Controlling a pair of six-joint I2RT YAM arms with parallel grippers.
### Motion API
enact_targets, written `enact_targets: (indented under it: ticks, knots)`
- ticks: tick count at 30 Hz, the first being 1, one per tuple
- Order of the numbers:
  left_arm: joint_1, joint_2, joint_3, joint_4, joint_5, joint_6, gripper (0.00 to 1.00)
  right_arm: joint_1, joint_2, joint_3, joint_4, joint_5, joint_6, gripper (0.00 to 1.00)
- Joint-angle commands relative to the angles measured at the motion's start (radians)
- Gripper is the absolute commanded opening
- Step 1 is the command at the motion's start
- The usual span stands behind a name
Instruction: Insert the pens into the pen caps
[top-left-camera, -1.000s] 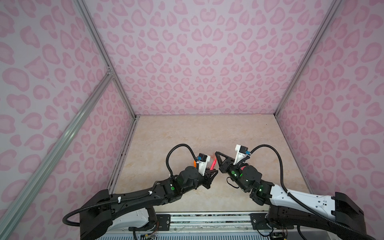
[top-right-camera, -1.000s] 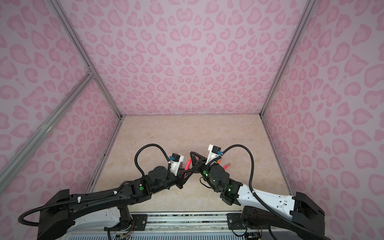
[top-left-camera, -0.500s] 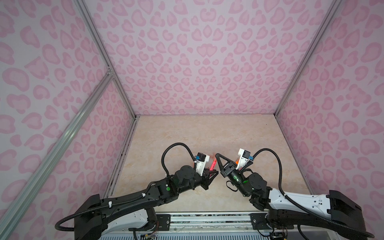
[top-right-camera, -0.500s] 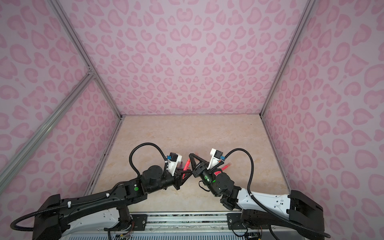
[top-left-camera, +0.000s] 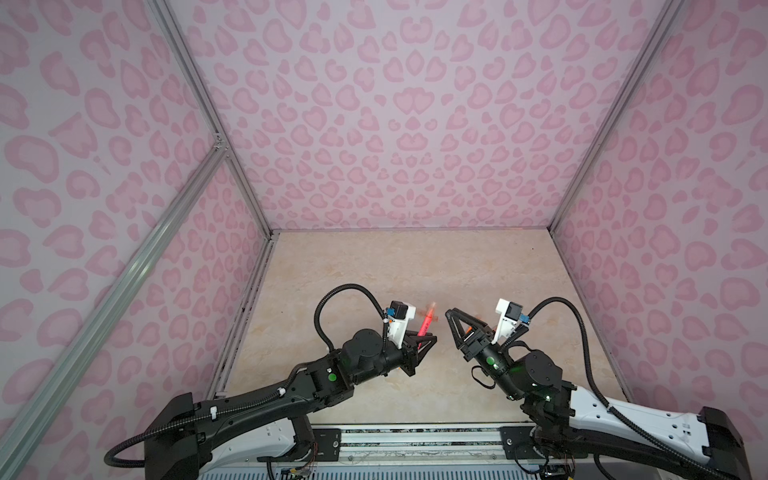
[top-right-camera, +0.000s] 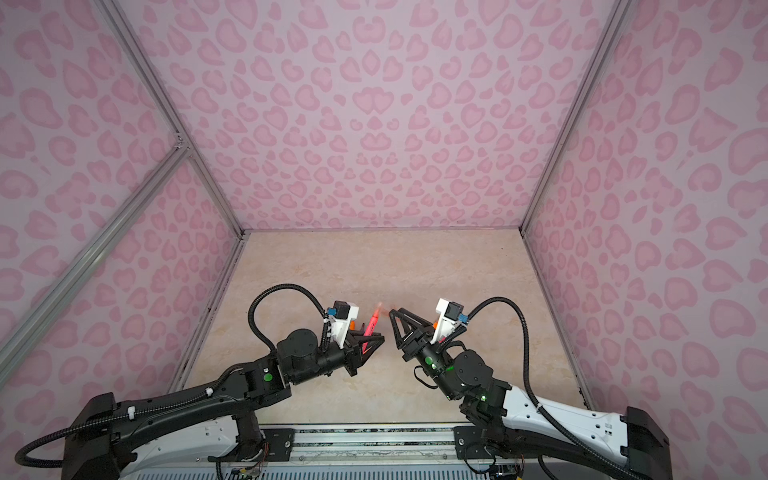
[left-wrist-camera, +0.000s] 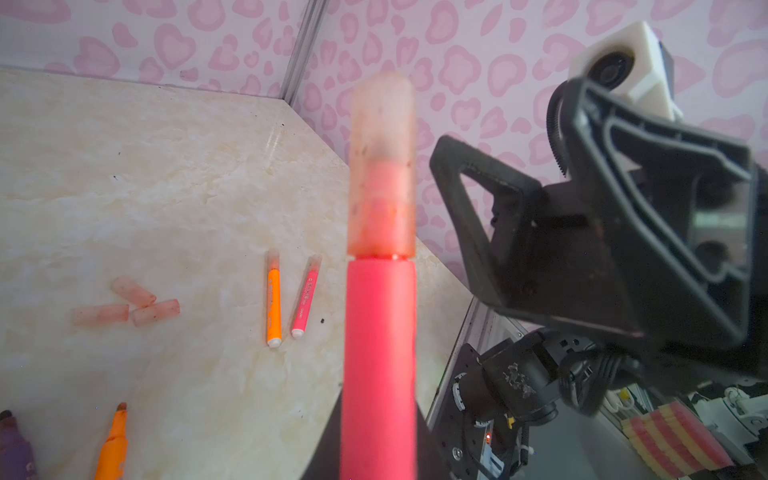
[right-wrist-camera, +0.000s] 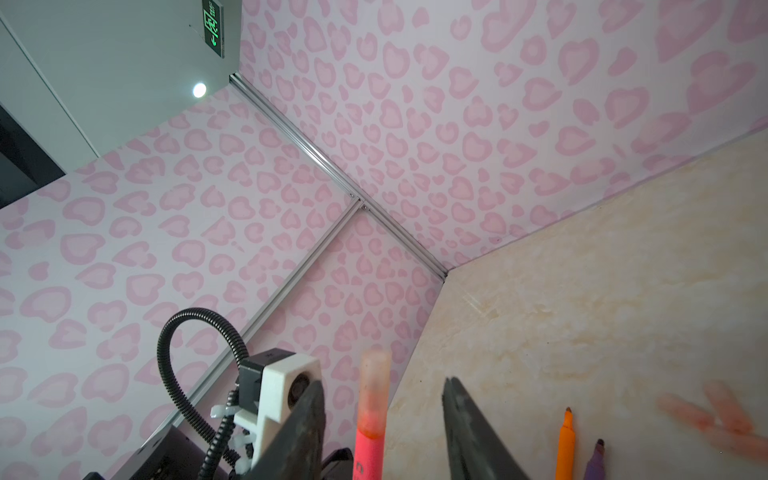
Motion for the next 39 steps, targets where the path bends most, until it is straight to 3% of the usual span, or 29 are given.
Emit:
enact_targets:
  ticks: [1,7,17,28,34,39]
  knots:
    - [-0.004,0.003,0.003,0.033,0.01,0.076,0.03,-0.019,-0.077,0.007,-0.154,0.036,-0.039,0.55]
    - [-0.028,0.001,0.002,0.026,0.041,0.177,0.03,-0.073,-0.087,0.018,-0.182,0.016,0.003,0.62]
    - [-0.033,0.033,0.016,0.008,0.031,0.235,0.03,-0.076,0.08,0.118,-0.156,-0.117,-0.018,0.58]
    - [-0.033,0.062,0.049,-0.009,0.026,0.246,0.03,-0.077,0.19,0.167,-0.148,-0.164,0.007,0.3]
    - [-0.032,0.08,0.073,-0.025,-0.002,0.244,0.03,-0.077,0.213,0.167,-0.159,-0.195,0.012,0.01]
    - [-0.019,0.089,0.108,-0.026,0.028,0.244,0.04,-0.075,0.215,0.119,-0.107,-0.237,0.021,0.0]
